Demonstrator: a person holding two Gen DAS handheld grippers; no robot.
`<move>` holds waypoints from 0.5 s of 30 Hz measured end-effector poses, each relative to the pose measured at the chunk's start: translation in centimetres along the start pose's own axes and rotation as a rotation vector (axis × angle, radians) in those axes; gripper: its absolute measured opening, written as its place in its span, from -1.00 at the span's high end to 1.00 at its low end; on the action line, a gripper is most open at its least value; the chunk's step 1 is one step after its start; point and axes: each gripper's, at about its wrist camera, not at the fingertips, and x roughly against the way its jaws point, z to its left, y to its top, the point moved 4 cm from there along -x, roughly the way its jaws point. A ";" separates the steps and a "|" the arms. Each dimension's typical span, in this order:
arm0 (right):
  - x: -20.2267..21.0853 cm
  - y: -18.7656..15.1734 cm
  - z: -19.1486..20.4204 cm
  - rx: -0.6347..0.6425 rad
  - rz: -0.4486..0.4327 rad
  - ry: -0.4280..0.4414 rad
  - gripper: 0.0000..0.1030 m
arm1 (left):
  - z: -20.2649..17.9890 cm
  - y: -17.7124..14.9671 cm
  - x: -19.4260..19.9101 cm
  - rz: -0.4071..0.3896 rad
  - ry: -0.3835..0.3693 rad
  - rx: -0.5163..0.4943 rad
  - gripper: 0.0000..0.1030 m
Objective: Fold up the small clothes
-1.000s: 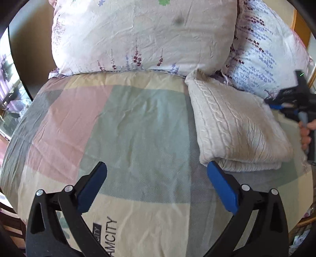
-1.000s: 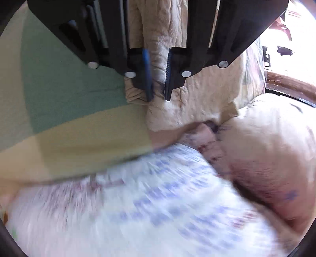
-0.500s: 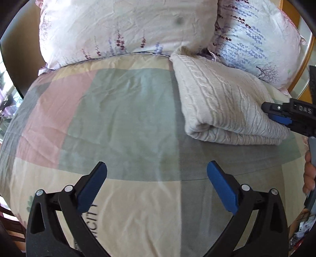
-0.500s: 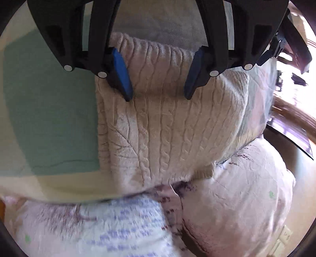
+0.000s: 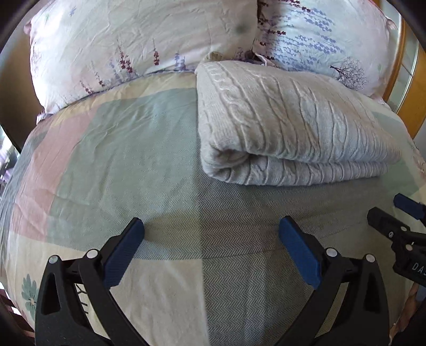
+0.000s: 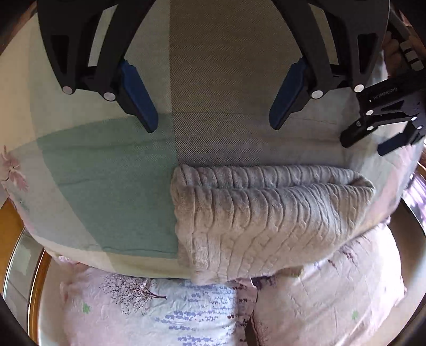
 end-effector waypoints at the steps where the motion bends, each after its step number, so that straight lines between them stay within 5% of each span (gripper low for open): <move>1: -0.1 0.0 0.2 0.010 0.002 -0.004 -0.83 | 0.0 -0.1 0.0 -0.005 -0.001 0.004 -0.97; 4: -0.4 -0.4 1.1 0.066 0.001 -0.049 -0.97 | 0.1 -0.1 0.0 -0.012 -0.004 0.006 -0.97; 15: -0.4 -0.8 0.7 0.041 -0.018 -0.057 -0.97 | 0.1 -0.1 0.0 -0.011 -0.009 0.011 -0.97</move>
